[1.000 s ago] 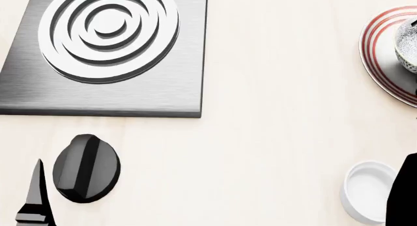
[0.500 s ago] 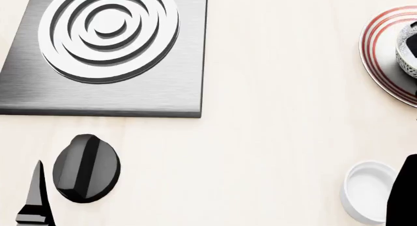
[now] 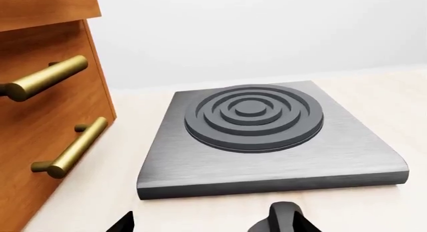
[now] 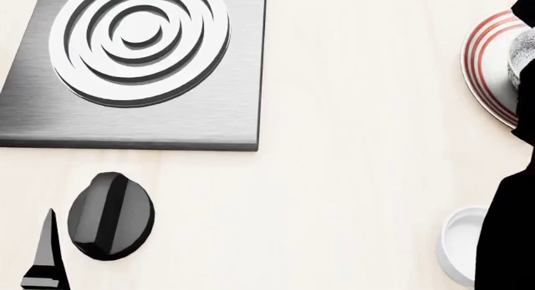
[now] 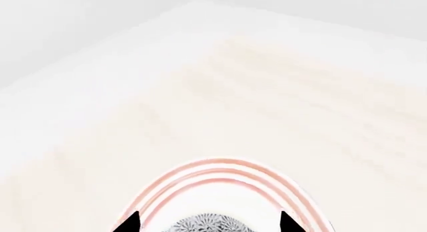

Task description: Pick the akita bowl next to the ramekin and place it on the plate.

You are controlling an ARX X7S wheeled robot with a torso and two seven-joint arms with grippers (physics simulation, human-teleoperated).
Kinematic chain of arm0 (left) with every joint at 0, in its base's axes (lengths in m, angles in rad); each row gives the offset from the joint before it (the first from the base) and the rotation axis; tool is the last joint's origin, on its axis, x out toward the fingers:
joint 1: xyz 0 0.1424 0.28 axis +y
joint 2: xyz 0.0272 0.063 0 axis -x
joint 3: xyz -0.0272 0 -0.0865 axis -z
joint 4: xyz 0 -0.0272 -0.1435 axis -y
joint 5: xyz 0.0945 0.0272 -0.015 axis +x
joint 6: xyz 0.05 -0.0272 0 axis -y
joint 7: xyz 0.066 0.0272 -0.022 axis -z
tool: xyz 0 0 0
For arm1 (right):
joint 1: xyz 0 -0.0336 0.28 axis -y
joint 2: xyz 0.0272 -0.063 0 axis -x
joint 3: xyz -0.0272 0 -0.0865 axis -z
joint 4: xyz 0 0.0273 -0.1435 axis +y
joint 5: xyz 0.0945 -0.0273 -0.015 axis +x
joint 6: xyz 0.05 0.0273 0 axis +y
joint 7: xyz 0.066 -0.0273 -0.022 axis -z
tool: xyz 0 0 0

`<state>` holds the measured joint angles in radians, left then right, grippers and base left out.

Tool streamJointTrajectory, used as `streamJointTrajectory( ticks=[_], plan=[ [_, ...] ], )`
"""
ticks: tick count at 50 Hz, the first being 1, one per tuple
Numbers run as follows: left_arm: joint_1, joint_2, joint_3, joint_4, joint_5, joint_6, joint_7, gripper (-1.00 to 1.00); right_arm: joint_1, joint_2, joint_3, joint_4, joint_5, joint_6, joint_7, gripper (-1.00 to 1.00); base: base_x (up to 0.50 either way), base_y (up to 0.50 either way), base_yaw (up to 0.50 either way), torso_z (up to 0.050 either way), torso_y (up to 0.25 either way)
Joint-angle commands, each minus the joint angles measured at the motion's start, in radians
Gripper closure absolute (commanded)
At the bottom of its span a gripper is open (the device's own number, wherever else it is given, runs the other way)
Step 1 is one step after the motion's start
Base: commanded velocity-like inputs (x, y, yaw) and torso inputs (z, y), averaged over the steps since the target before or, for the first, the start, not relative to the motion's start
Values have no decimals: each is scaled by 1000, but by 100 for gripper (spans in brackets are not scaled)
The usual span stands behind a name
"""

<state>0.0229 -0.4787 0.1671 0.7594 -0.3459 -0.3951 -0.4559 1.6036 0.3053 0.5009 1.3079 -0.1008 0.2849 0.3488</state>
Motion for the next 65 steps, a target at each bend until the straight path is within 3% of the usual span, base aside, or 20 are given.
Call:
streamJointTrajectory(
  ticks=[1,3,10,19,32,44,51,65],
  plan=[
    [1,-1,0,-1,-4,3,-2,-100,24,-30,-154,-2,-48,-48,-33,-100,0,0,0,0,0],
    [1,-2,-1,0,-5,2,-3,-100,22,-35,-163,-9,-51,-46,-47,-100,0,0,0,0,0],
    [0,-5,-14,8,-15,-2,-9,-100,-200,-131,-187,-590,-72,270,-165,-100,0,0,0,0,0],
    [-7,-9,-24,16,-28,-13,-15,-100,-386,-189,-220,-990,-67,472,-280,-100,0,0,0,0,0],
    [-7,-9,-18,17,-18,-11,-24,-100,-708,-191,-402,-1489,-153,572,-376,-100,0,0,0,0,0],
    [-5,-16,-43,20,-36,-9,-29,-100,-873,-219,-538,-1755,-182,609,-401,-100,0,0,0,0,0],
    [11,-22,-58,15,-39,8,-28,-100,-969,-229,-619,-1810,-199,498,-351,-100,0,0,0,0,0],
    [-3,-17,-36,24,-33,-3,-34,-100,-1113,-221,-686,-1947,-199,445,-312,-100,0,0,0,0,0]
  ],
)
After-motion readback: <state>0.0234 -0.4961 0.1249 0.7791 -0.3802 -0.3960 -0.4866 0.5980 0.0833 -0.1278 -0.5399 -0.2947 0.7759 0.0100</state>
